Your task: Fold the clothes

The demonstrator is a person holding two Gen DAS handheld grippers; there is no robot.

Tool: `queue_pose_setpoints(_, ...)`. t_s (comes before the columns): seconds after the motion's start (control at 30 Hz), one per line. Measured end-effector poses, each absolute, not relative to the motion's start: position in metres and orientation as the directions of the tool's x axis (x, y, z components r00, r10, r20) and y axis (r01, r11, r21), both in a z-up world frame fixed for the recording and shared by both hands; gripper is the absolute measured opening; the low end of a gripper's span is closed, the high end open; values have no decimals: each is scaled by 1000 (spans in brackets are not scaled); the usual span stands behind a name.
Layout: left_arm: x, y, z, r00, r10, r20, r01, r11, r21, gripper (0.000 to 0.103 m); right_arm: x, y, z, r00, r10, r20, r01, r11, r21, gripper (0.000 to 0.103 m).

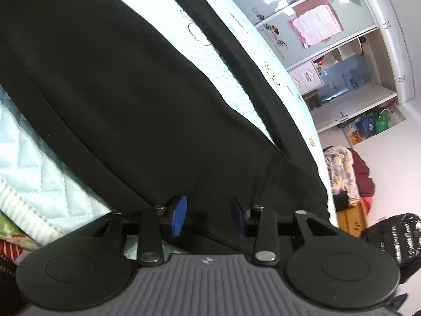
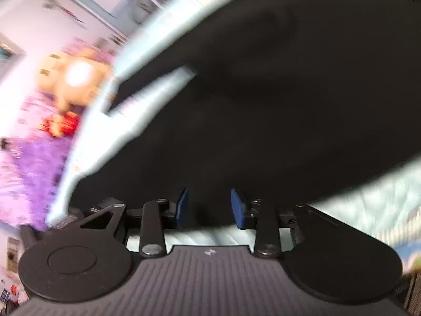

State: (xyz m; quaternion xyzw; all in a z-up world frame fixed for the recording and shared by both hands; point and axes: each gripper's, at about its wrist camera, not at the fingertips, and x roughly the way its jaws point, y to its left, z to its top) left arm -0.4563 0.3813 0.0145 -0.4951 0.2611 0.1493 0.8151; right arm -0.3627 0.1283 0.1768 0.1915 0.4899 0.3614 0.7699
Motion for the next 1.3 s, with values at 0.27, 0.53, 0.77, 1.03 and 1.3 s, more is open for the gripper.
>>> queue_pose_setpoints(0.27, -454, 380, 52, 850, 72, -522, -468, 559, -685, 69, -366, 164, 180, 188, 764, -617, -429, 629, 648, 28)
queue_pose_setpoints(0.53, -476, 409, 17, 823, 73, -564, -545, 383, -746, 63, -370, 178, 139, 112, 740, -664, -417, 641, 644, 31)
queue_pose_setpoints(0.77, -486, 418, 40, 854, 166, -493, -515, 405, -755, 69, -375, 211, 172, 68, 805, -590, -504, 538, 676, 33)
queue_pose_setpoints(1.03, -503, 433, 25, 810, 169, -561, -586, 268, -765, 58, -381, 240, 140, -47, 771, -635, -473, 543, 694, 31)
queue_pose_setpoints(1.3, -518, 447, 20, 768, 263, -584, -639, 259, -724, 68, -375, 273, 162, -80, 809, -582, -539, 456, 708, 37)
